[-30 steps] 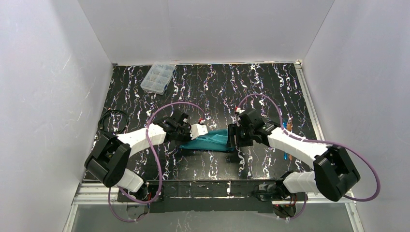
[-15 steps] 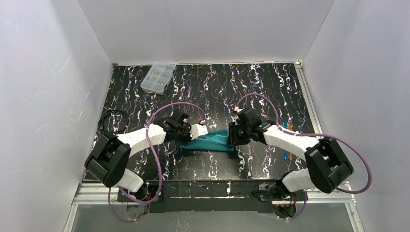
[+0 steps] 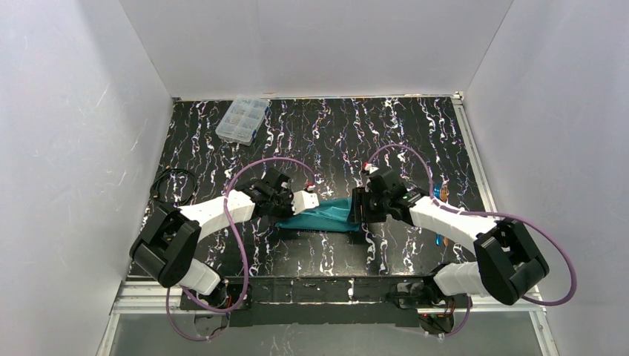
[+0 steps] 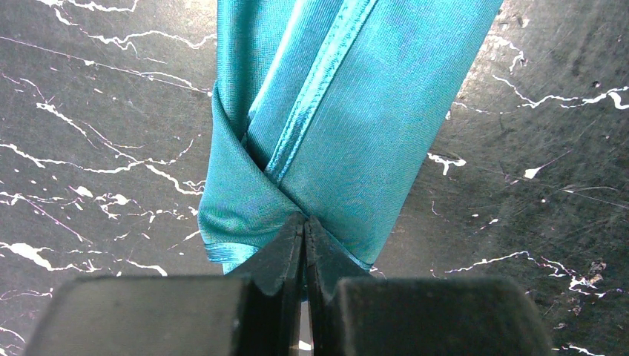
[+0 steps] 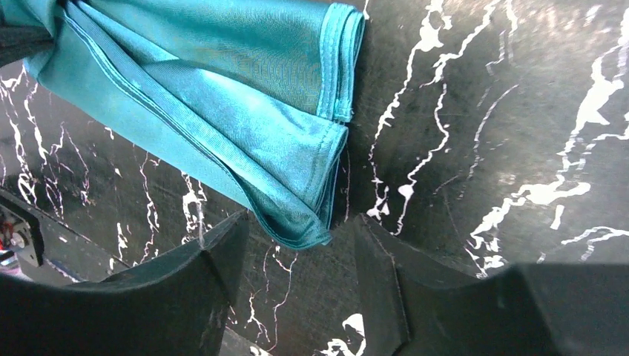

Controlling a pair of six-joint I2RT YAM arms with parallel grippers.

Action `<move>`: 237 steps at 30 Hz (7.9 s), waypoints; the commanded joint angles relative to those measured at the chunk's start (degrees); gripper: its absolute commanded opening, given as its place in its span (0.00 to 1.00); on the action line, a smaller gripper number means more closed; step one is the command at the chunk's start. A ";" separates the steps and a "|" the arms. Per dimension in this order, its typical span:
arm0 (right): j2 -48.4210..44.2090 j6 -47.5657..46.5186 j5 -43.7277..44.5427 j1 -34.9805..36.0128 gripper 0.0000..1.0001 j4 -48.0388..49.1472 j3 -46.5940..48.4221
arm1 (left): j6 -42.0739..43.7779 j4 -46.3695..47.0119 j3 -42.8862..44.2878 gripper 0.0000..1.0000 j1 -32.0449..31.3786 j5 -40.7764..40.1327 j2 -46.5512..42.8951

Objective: Fold the napkin into a case and place the utensils inside
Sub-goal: Stuff the top corner of the smaller-rectangle-folded napkin into the folded napkin.

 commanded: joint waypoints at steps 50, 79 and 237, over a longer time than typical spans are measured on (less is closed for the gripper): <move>19.86 -3.54 1.15 -1.75 0.03 5.94 11.55 | -0.93 -6.70 5.10 0.00 -1.56 2.48 -4.12; 19.60 2.54 -6.01 -2.37 0.04 5.66 17.77 | 9.91 -2.81 -3.07 0.00 -2.43 5.53 -6.05; 38.74 23.17 -23.72 9.18 0.24 46.24 11.80 | 1.16 1.69 -5.54 0.00 -1.72 4.35 -11.81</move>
